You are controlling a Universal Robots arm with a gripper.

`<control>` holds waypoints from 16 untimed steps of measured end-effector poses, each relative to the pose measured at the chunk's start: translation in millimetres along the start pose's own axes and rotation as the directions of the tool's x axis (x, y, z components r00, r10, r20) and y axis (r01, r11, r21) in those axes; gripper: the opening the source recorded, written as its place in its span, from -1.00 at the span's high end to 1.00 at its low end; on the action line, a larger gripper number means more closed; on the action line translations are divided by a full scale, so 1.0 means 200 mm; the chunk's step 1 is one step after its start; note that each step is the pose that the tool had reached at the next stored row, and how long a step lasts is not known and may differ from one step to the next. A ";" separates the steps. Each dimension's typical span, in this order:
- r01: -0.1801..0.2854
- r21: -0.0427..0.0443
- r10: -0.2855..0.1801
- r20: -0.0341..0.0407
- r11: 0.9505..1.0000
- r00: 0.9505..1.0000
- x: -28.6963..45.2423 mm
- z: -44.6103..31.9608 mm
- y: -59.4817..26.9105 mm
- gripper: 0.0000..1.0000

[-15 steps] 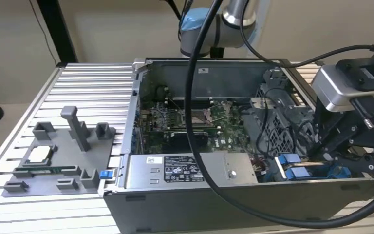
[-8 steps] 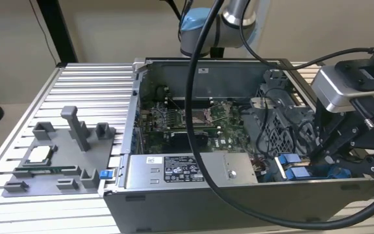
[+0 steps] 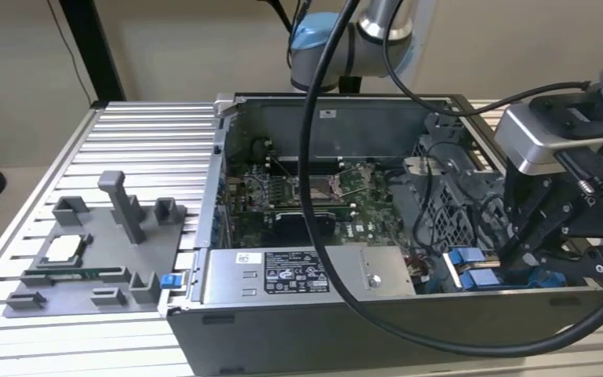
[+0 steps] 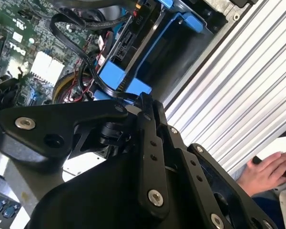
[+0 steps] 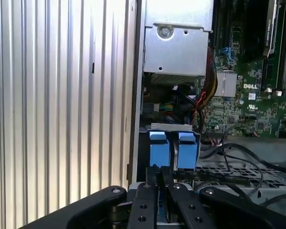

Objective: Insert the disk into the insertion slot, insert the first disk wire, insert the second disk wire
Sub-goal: 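Insert the second disk wire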

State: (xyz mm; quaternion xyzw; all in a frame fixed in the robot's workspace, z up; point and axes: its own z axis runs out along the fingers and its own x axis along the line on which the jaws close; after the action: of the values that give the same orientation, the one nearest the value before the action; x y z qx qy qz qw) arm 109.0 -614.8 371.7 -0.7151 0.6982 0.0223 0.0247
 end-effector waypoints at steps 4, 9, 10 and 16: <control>0.000 0.001 0.000 -0.005 1.000 1.000 -0.033 0.008 -0.002 1.00; 0.001 0.016 -0.001 -0.007 1.000 1.000 -0.082 0.022 -0.009 1.00; 0.001 0.023 -0.001 -0.007 1.000 1.000 -0.087 0.023 -0.011 1.00; 0.004 0.058 -0.004 -0.008 0.998 1.000 -0.113 0.035 -0.018 1.00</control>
State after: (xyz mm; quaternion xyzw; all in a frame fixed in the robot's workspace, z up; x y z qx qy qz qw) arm 112.1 -591.7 366.3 -0.7155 0.6973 -0.0009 0.0428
